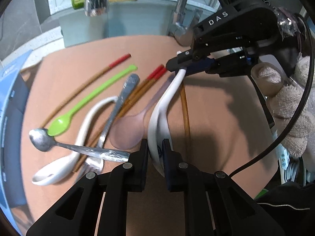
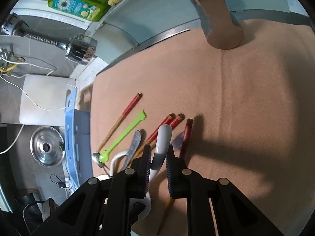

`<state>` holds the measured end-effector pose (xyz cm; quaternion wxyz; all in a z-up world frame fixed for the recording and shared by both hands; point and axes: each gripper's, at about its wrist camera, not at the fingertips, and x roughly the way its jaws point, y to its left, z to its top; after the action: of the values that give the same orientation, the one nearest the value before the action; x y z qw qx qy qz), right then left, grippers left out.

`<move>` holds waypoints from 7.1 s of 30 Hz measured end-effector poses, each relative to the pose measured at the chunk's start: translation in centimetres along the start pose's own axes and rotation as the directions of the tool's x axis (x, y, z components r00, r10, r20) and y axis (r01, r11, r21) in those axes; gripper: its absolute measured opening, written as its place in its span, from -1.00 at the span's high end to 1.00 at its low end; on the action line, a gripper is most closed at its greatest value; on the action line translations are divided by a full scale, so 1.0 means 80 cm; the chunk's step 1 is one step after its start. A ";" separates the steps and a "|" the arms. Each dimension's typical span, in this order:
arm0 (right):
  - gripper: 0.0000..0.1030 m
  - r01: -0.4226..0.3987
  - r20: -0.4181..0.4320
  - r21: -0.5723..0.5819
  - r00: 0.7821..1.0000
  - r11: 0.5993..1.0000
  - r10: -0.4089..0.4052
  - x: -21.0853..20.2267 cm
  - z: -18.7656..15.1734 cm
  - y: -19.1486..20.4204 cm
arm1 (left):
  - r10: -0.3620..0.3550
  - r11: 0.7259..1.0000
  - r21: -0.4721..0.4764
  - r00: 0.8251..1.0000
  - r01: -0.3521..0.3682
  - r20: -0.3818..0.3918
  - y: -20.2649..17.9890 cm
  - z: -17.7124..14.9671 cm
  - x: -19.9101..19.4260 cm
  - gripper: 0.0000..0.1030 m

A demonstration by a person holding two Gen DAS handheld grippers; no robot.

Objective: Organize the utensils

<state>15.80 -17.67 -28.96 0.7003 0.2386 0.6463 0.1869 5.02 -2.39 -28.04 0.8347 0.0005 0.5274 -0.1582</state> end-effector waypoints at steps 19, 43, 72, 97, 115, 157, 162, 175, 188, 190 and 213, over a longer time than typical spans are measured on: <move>0.76 -0.098 0.023 -0.230 0.994 0.968 0.106 0.051 -0.030 0.241 | 0.120 0.989 -0.107 0.982 -0.105 0.144 0.159 -0.014 -0.130 0.80; 0.81 -0.037 -0.236 -0.300 0.971 0.953 -0.036 0.338 0.014 0.417 | 0.267 0.934 -0.258 0.963 -0.245 0.050 0.377 -0.039 -0.118 0.93; -0.14 0.014 0.081 -0.558 0.996 0.830 0.038 0.083 -0.036 0.312 | 0.240 0.954 -0.227 0.954 -0.198 0.179 0.287 -0.072 -0.196 0.34; -0.22 0.000 0.115 -0.291 0.993 0.957 0.035 -0.025 -0.090 0.085 | 0.091 0.985 0.148 0.996 -0.094 0.026 0.153 -0.023 -0.116 0.34; 0.50 -0.143 -0.127 -0.233 0.985 0.962 0.116 0.078 -0.144 0.104 | 0.001 0.985 0.172 0.987 0.027 -0.158 0.157 0.020 -0.051 0.53; 0.55 -0.047 -0.115 -0.191 0.993 0.980 0.025 0.133 -0.069 0.120 | 0.093 0.922 0.388 0.978 -0.013 -0.188 0.098 -0.056 -0.046 0.40; 0.55 -0.016 -0.093 -0.180 0.996 0.984 -0.001 0.139 -0.058 0.121 | 0.061 0.934 0.357 0.980 0.011 -0.189 0.108 -0.051 -0.041 0.51; 0.55 0.036 -0.078 -0.222 0.995 0.974 -0.055 0.160 -0.047 0.144 | -0.088 0.965 0.229 0.978 0.131 -0.191 0.128 -0.053 -0.048 0.77; 0.67 0.130 -0.080 -0.305 0.984 0.944 -0.161 0.181 -0.042 0.177 | -0.133 0.963 0.211 0.975 0.169 -0.177 0.129 -0.078 -0.062 0.78; 0.76 0.143 -0.072 -0.315 0.982 0.938 -0.174 0.180 -0.044 0.174 | -0.104 0.967 0.212 0.981 0.138 -0.162 0.125 -0.076 -0.065 0.68; 0.84 -0.022 -0.091 -0.160 0.996 0.987 0.007 0.133 -0.067 0.160 | -0.059 0.952 0.290 0.990 0.095 -0.129 0.115 -0.091 -0.089 0.79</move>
<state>12.04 -0.67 -30.53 0.6861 0.1776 0.6582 0.2539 -1.73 9.47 -26.57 0.7855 0.1138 0.5464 -0.2673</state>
